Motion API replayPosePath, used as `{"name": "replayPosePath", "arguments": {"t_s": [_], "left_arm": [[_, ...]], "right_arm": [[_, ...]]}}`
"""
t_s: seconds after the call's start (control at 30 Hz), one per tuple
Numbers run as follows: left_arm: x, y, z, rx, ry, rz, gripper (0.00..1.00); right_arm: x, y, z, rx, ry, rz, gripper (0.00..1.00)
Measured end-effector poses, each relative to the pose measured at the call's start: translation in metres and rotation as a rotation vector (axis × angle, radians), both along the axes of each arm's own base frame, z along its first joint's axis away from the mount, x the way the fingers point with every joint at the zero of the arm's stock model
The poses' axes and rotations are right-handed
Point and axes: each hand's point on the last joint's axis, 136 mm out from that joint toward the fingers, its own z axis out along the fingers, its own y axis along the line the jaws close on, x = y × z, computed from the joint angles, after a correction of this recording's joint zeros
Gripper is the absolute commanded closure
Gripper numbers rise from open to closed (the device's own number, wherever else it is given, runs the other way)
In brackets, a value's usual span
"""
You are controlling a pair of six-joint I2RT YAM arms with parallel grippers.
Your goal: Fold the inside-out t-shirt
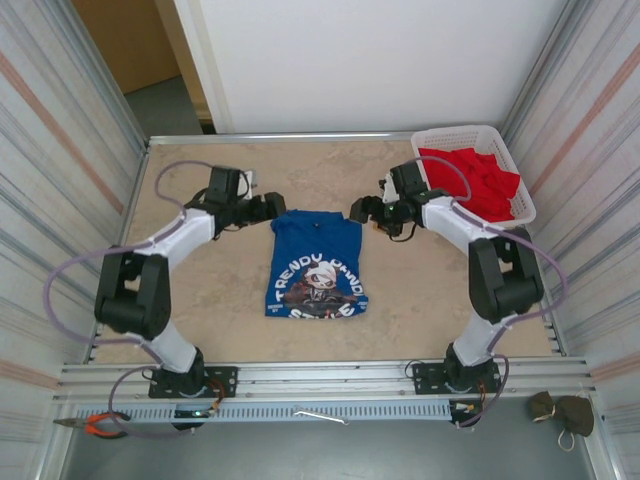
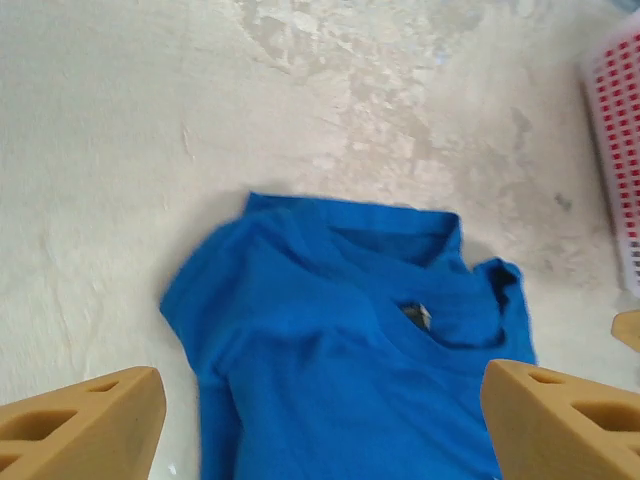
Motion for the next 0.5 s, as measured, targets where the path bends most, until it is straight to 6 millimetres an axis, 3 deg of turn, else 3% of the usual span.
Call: {"name": "replayPosePath", "arguments": {"t_s": [0.1,0.23,0.37,0.5], "left_arm": [[0.01,-0.003,-0.025,0.043,0.061,-0.032,0.15],[0.008,-0.004,-0.053,0.084,0.144,-0.064,0.14],[0.001,-0.007,-0.069,0.104,0.189,-0.087,0.14],[-0.005,-0.016,-0.076,0.097,0.212,-0.114,0.16]], "right_arm": [[0.011,0.002,-0.026,-0.035,0.048,-0.008,0.19],[0.012,0.006,-0.052,-0.075,0.101,-0.001,0.18],[0.013,0.017,-0.059,-0.096,0.11,0.016,0.2],[0.017,0.04,-0.061,-0.099,0.086,0.052,0.25]]}}
